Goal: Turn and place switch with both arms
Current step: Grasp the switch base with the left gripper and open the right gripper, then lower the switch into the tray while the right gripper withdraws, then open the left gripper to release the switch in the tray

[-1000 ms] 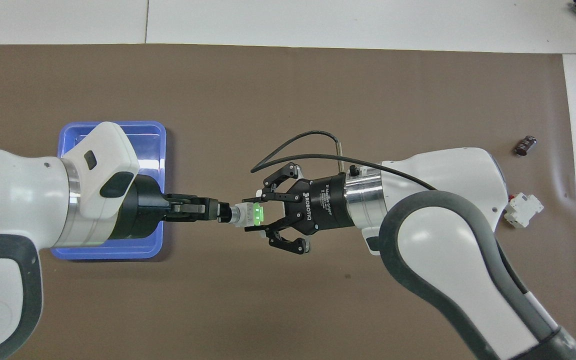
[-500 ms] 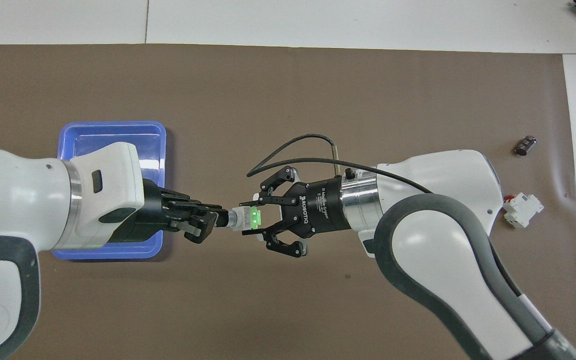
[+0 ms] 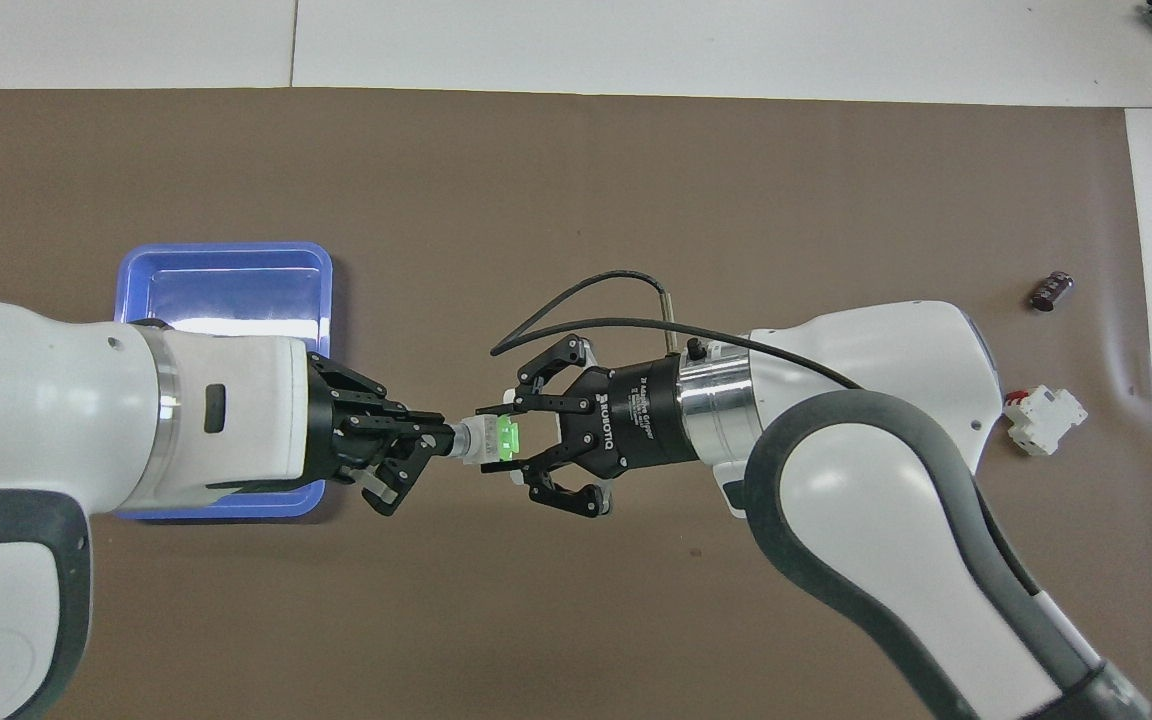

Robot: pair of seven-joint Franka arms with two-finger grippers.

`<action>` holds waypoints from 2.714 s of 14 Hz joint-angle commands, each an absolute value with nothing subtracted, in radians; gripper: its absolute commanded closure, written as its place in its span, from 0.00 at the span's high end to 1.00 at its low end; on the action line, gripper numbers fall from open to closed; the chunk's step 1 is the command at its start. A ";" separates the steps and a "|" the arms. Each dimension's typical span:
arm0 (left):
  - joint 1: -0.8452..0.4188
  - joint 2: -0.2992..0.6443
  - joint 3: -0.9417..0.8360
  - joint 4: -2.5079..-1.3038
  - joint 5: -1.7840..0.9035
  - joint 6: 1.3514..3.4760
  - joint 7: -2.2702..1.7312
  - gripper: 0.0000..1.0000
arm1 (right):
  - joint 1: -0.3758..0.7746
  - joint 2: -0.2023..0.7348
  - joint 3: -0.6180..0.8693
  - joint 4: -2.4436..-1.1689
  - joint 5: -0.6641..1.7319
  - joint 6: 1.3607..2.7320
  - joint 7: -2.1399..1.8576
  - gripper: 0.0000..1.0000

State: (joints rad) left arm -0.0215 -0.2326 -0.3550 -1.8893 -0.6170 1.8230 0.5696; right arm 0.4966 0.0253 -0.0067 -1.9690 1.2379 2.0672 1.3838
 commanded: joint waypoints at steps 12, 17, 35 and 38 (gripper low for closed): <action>-0.009 -0.278 -0.344 -1.965 -0.290 1.775 0.693 0.00 | 0.472 -0.037 -0.018 -1.944 0.815 2.111 1.378 1.00; 0.014 -0.376 -0.339 -2.167 -0.086 1.871 0.695 0.00 | 0.434 -0.032 -0.020 -1.934 0.519 2.108 1.098 1.00; 0.115 -0.140 -0.342 -2.361 0.040 2.200 0.692 0.68 | 0.049 -0.031 -0.040 -1.602 -0.043 1.623 0.222 1.00; 0.114 -0.146 -0.342 -2.338 0.040 2.116 0.677 1.00 | 0.060 -0.038 -0.035 -1.594 -0.055 1.582 0.236 1.00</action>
State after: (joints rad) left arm 0.1218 -0.1317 -0.3470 -2.3584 0.0192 2.1842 0.6892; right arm 0.0541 -0.0420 -0.0461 -1.6044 -0.0282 1.6182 0.2414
